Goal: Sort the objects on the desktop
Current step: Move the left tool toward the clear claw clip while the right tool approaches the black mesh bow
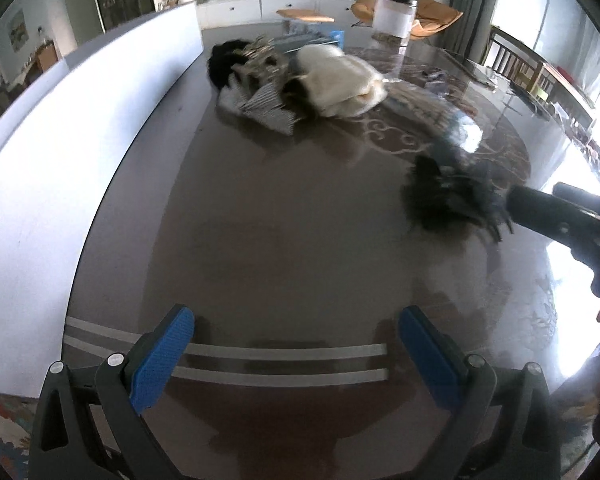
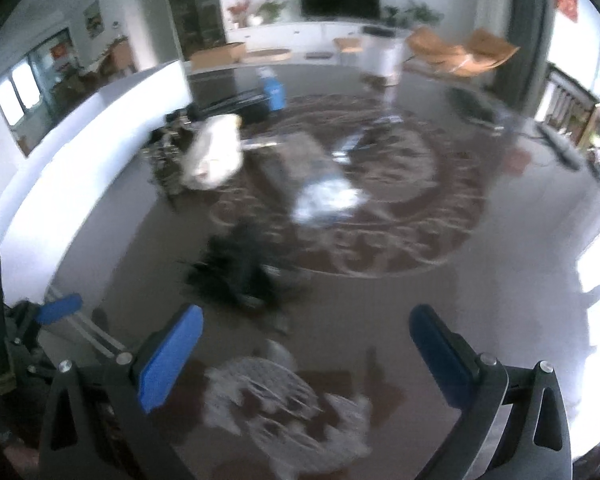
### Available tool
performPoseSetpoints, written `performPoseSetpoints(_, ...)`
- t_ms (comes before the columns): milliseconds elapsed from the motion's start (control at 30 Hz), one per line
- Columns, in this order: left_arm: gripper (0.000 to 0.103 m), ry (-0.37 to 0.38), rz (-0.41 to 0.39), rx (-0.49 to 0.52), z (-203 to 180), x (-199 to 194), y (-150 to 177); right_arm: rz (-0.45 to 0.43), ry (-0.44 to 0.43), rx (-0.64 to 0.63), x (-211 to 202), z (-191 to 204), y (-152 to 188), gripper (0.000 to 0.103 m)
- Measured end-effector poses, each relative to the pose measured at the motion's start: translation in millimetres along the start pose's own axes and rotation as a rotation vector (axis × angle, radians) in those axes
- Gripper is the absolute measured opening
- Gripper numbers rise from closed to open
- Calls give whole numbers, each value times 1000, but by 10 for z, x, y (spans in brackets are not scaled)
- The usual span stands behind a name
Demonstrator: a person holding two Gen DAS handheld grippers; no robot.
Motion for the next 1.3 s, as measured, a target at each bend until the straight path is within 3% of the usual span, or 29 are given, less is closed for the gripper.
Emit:
performPoseSetpoints(133, 103, 3, 18, -3, 180, 41, -20, 36, -89, -93, 331, 286, -108, 103)
performPoseSetpoints(367, 103, -26, 28, 26, 322, 86, -28, 114, -82, -258, 790, 481, -112, 103)
performPoseSetpoints(467, 103, -36, 32, 2, 332, 71, -4, 97, -80, -280, 807, 465, -88, 101)
performPoseSetpoints(533, 103, -45, 31, -17, 336, 49, 30, 87, -83, -284, 786, 427, -76, 94)
performPoseSetpoints(633, 103, -59, 32, -45, 331, 48, 29, 67, -85, -282, 721, 328, -61, 73)
performPoseSetpoints(667, 103, -63, 29, -55, 333, 48, 29, 68, -100, -270, 686, 272, -63, 72)
performPoseSetpoints(833, 103, -84, -14, -81, 306, 30, 66, 32, -168, -250, 555, 136, 1, 72)
performPoseSetpoints(1033, 103, -86, 49, -104, 303, 71, 9, 33, -258, -132, 423, -73, 67, 72)
performPoseSetpoints(1100, 103, -87, 50, -106, 283, 94, -36, 39, -253, -103, 377, -168, 99, 73)
performPoseSetpoints(1233, 103, -80, 49, -92, 253, 174, -195, 22, -219, -81, 228, -401, 204, 90)
performPoseSetpoints(1300, 103, -81, 49, -96, 284, 245, -327, 15, -206, -74, 191, -489, 264, 91)
Point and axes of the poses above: each gripper's, at about its wrist camera, not at the fingertips, and x roughly the way its jaws point, z to its left, y to its underside, the point moved 5 cm from there along x, roughly the way its jaws point, and after that the axes turned 2 degrees about x, right-handed, at the moved point
